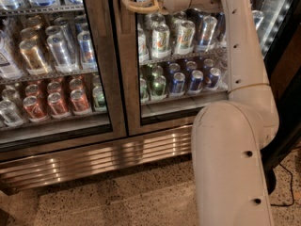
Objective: Open right fridge door
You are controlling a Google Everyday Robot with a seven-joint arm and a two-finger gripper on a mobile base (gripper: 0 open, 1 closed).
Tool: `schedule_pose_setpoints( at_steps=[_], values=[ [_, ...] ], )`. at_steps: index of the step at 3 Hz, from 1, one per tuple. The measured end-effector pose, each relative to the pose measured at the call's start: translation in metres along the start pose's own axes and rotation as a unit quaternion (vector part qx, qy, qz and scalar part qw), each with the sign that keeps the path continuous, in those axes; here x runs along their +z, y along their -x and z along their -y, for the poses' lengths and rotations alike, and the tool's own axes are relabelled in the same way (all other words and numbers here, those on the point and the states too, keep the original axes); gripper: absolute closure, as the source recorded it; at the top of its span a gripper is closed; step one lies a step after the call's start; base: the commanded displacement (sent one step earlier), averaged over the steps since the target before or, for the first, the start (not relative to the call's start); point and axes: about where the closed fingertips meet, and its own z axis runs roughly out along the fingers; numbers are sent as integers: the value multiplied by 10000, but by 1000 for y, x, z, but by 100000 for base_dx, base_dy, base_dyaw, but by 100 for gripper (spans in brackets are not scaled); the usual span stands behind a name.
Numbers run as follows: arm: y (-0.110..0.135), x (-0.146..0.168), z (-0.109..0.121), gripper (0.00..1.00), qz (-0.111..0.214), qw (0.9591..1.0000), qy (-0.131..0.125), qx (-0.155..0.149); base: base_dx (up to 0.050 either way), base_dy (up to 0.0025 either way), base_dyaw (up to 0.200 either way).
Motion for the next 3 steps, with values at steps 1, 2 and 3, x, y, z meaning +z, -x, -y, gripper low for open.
schedule_pose_setpoints(
  at_steps=[1, 2, 3],
  values=[
    [-4, 5, 0, 100, 0, 10000, 0, 0, -5001, 3, -17],
    [-4, 5, 0, 100, 0, 10000, 0, 0, -4994, -13, 92],
    [-4, 5, 0, 100, 0, 10000, 0, 0, 0, 0, 0]
  ],
)
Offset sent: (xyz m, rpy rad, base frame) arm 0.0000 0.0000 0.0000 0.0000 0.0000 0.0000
